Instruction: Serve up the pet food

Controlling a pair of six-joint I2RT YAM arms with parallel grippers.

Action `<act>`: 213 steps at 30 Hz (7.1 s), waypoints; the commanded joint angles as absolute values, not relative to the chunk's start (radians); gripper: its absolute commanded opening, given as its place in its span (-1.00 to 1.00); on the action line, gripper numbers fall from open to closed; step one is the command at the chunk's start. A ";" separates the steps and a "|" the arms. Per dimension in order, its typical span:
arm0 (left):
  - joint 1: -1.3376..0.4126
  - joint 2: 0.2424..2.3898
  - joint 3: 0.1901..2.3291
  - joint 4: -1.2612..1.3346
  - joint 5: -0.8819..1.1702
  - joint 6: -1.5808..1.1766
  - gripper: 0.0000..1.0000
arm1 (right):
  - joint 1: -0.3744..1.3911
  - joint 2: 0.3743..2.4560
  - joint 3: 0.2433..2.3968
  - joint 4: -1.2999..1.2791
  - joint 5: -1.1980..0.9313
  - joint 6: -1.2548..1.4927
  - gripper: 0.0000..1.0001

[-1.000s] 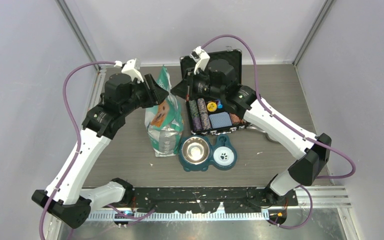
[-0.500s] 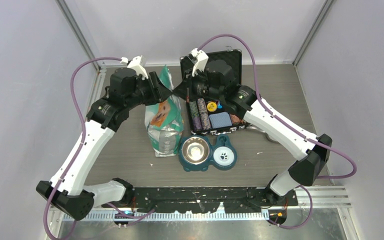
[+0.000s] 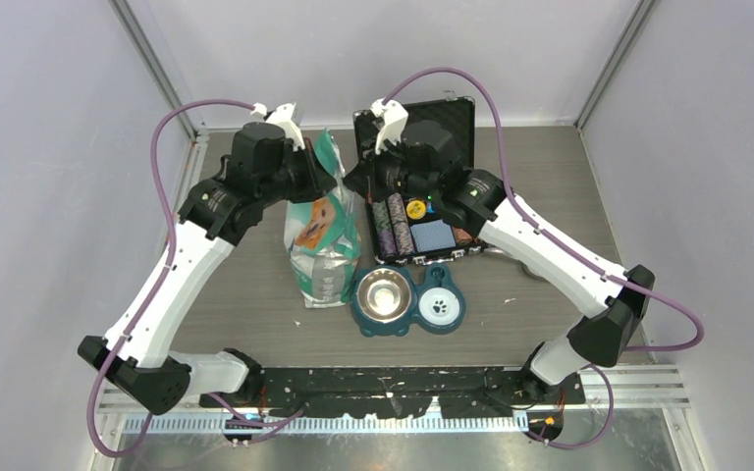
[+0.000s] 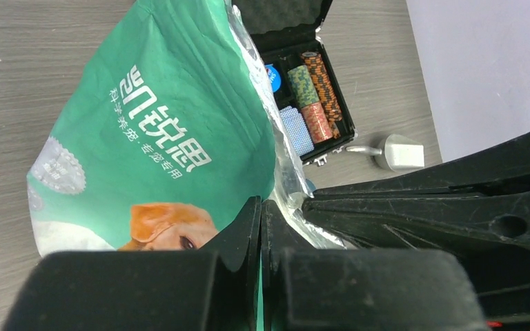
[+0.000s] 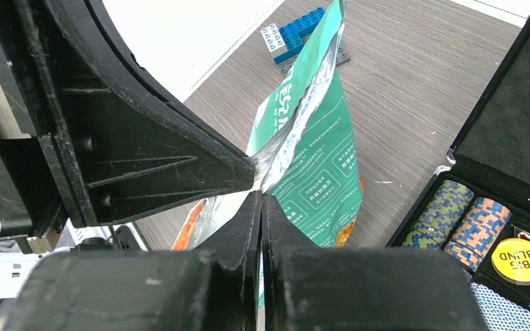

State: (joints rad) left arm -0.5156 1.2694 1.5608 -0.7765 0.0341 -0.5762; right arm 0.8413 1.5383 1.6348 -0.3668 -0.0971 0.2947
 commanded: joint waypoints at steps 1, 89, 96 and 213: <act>-0.542 1.239 1.540 -0.826 -0.050 -0.546 -1.00 | 0.862 1.516 1.707 -0.411 -0.113 0.272 -0.89; -0.617 0.976 1.582 -0.929 -0.488 -0.410 -1.00 | 0.928 1.546 1.798 -0.607 0.196 0.125 -0.89; -0.617 0.971 1.632 -0.905 -0.395 -0.386 -1.00 | 0.928 1.577 1.932 -0.564 0.163 0.017 -0.90; -0.611 1.306 1.972 -0.881 -0.761 -0.027 -1.00 | 0.901 1.450 1.733 -0.617 0.103 0.252 0.79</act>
